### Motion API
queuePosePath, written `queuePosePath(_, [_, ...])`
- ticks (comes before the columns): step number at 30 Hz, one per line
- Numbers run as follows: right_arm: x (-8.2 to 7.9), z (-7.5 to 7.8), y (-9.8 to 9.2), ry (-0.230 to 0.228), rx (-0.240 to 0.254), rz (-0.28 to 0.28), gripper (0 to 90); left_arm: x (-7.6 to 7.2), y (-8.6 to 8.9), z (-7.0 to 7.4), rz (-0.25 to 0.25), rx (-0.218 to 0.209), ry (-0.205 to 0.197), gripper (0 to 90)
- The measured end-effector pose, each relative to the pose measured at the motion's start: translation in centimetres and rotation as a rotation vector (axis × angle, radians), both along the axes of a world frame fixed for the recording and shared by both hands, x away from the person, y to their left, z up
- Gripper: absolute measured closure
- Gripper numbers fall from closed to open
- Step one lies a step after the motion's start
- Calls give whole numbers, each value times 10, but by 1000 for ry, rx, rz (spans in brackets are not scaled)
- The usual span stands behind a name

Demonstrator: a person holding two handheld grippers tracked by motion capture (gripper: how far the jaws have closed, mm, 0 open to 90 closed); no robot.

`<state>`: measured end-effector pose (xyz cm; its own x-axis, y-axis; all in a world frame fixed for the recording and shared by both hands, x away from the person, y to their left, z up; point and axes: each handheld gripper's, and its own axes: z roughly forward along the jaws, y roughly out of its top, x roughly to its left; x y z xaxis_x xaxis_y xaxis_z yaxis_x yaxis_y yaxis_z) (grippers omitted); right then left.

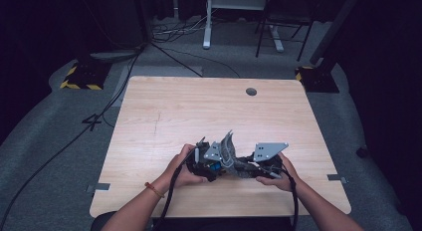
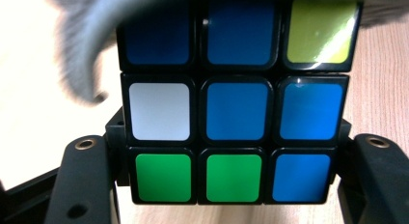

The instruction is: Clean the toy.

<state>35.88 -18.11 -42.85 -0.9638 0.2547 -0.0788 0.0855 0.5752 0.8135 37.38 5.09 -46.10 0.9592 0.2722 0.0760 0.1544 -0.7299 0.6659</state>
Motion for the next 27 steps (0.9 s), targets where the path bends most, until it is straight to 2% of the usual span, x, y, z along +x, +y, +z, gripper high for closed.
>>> queuePosePath(1, [-1, 1, 2, -14, 8, -5, 778, -1, -2, -2, -10, 2, 6, 338])
queuePosePath(2, [0, 3, 5, -50, 12, -43, 778, -2, -4, -2, -17, 0, 6, 338])
queuePosePath(3, [0, 3, 5, -50, 12, -43, 778, -3, -4, -2, -24, -9, 11, 338])
queuePosePath(6, [8, 1, 5, -78, -8, -106, 779, -3, -3, 0, -29, -32, 10, 338])
queuePosePath(8, [15, -4, 4, -65, -26, -147, 780, -4, -1, 3, -21, -34, 7, 338])
queuePosePath(10, [20, -9, 1, -48, -43, -163, 780, -4, 2, 5, -16, -42, 1, 338])
queuePosePath(12, [22, -13, -2, -33, -66, -161, 781, -3, 4, 8, -12, -49, -10, 338])
queuePosePath(16, [17, -16, -8, -2, -87, -123, 781, -2, 10, 12, 8, -66, -21, 338])
queuePosePath(19, [9, -13, -7, -2, -61, -78, 781, -1, 10, 11, 11, -57, -13, 338])
queuePosePath(21, [8, -11, -7, -10, -59, -77, 781, -1, 11, 11, 11, -59, -8, 337])
queuePosePath(23, [7, -8, -7, -17, -36, -77, 781, 0, 10, 10, 13, -58, -4, 337])
queuePosePath(25, [6, -6, -7, -7, -5, -70, 781, -1, 8, 8, 7, -45, -2, 337])
queuePosePath(27, [4, -3, -5, -17, 7, -57, 781, -1, 3, 6, -5, -24, -9, 336])
